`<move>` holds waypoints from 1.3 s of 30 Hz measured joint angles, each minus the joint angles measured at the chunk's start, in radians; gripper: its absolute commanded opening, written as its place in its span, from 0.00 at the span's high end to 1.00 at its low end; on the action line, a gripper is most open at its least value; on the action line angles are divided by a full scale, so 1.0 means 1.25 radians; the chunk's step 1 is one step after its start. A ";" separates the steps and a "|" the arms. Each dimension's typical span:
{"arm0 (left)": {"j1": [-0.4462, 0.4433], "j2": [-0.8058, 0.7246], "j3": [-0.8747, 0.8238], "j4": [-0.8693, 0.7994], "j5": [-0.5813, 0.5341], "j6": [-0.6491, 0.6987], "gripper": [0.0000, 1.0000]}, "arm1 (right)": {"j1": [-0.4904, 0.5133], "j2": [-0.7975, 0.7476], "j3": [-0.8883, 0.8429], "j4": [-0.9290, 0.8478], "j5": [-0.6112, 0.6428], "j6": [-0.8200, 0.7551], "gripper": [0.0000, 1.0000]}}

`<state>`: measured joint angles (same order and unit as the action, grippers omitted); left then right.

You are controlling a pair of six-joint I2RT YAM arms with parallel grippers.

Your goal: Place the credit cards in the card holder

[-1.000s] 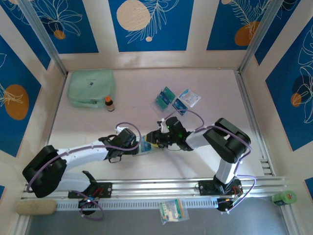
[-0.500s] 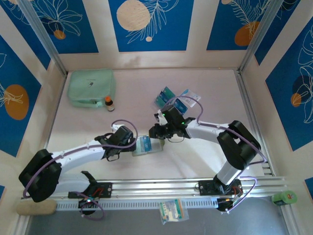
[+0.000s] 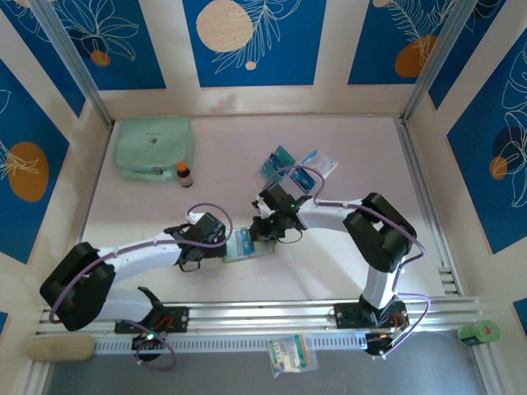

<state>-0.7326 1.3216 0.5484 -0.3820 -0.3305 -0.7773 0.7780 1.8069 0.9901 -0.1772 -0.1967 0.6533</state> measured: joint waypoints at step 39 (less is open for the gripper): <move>0.003 -0.025 -0.010 -0.036 0.007 -0.002 0.00 | 0.055 -0.008 0.060 -0.045 0.056 0.001 0.99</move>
<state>-0.7288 1.2900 0.5358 -0.4274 -0.3222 -0.7803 0.8471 1.7973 1.0657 -0.2337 -0.1261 0.6544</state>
